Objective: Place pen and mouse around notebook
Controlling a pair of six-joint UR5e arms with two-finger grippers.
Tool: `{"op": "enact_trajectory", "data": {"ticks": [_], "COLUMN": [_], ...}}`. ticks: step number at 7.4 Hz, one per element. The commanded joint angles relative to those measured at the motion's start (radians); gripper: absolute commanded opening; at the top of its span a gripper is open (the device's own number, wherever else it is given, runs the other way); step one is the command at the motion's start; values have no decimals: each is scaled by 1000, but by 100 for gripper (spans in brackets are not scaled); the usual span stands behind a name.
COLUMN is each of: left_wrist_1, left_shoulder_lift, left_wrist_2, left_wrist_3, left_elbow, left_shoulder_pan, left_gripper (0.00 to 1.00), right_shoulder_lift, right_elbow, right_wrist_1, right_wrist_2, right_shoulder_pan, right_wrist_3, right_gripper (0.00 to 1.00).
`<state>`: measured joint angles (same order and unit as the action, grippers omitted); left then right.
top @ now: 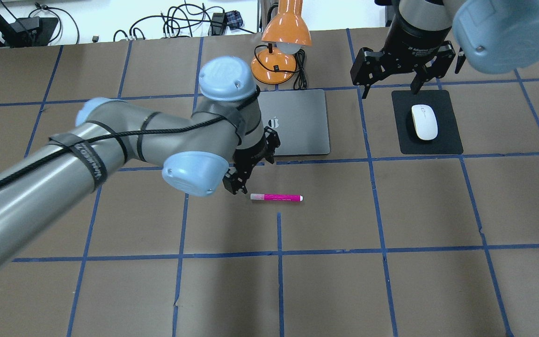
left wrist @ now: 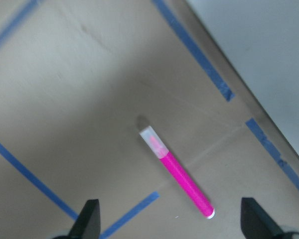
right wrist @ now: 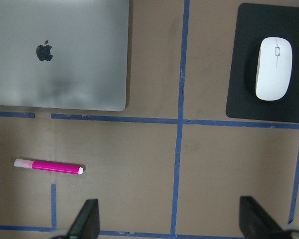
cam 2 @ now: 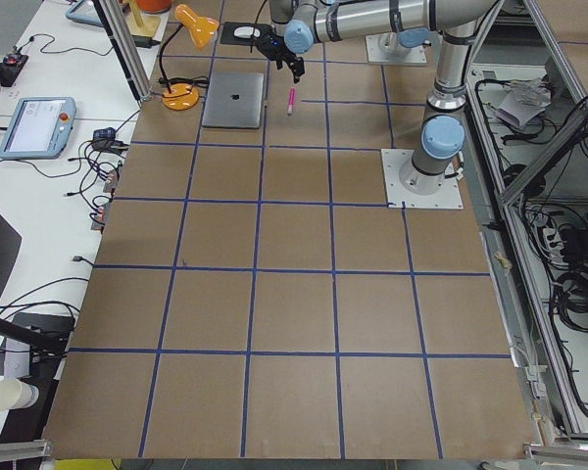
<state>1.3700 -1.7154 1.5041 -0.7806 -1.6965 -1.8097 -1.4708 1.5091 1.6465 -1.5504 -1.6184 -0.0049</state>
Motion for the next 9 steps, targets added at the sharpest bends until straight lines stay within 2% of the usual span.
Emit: {"op": "enact_trajectory", "data": {"ticks": [1,2,3,5,9], "left_wrist_1": [205,205,186,137,138], "left_shoulder_lift": [123,155,172,185,189], "left_wrist_2": [31,69,73,71,73], "left_wrist_3": [516,702,807,805,801], "left_elbow": [93,83,90,81,83], "left_shoulder_pan": [175,217,245,276,277], "left_gripper": [100,100,100,100,100], "right_shoulder_lift": [-3,-3,-3,-5,-5], "right_elbow": [0,0,0,0,0], "right_wrist_1": [-11,-11,-11,-13,-11], "right_wrist_2": [-10,-36,-39,-40,-39], "right_shoulder_pan": [-3,-3,-3,-3,-3], "right_wrist_3": [6,5,6,6,5], "right_gripper": [100,100,100,100,100]}}
